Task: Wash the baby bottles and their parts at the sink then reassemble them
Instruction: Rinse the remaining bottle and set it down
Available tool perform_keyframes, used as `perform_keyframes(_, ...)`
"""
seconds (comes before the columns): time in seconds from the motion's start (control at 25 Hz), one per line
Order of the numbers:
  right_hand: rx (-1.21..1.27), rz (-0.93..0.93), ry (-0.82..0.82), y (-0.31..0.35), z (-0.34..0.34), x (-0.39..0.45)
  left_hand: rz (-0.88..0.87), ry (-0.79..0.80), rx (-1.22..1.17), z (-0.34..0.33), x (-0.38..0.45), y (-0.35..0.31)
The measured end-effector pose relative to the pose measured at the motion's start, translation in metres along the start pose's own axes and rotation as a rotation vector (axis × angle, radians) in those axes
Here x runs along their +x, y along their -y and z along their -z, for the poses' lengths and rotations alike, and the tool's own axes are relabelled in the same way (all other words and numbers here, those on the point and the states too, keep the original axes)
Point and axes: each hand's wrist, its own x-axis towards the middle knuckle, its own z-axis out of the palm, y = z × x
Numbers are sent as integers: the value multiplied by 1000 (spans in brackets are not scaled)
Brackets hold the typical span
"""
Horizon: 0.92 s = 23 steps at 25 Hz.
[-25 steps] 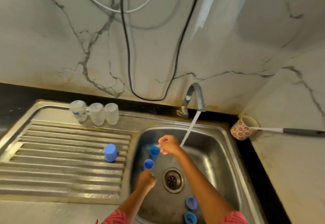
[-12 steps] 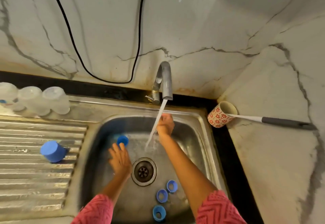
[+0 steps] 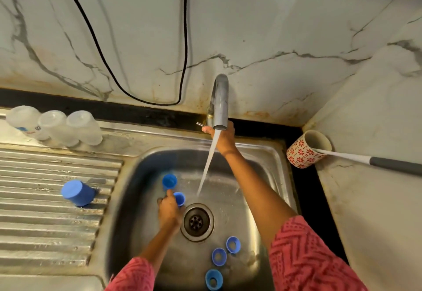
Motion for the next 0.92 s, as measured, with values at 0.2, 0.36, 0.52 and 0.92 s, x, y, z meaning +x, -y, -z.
perform_keyframes(0.2,15,-46,55,3,-8,-9,-183,45,-81,6,-2,-55)
perform_keyframes(0.36,-114,74,101,1,-5,-3,-102,160,-266,8,5,-86)
perform_keyframes(0.52,-191,100,148,-8,-4,11,-77,188,-415,7,11,-91)
perform_keyframes(0.92,-95,-91,162,-42,3,-20,84,299,-768,14,17,-78)
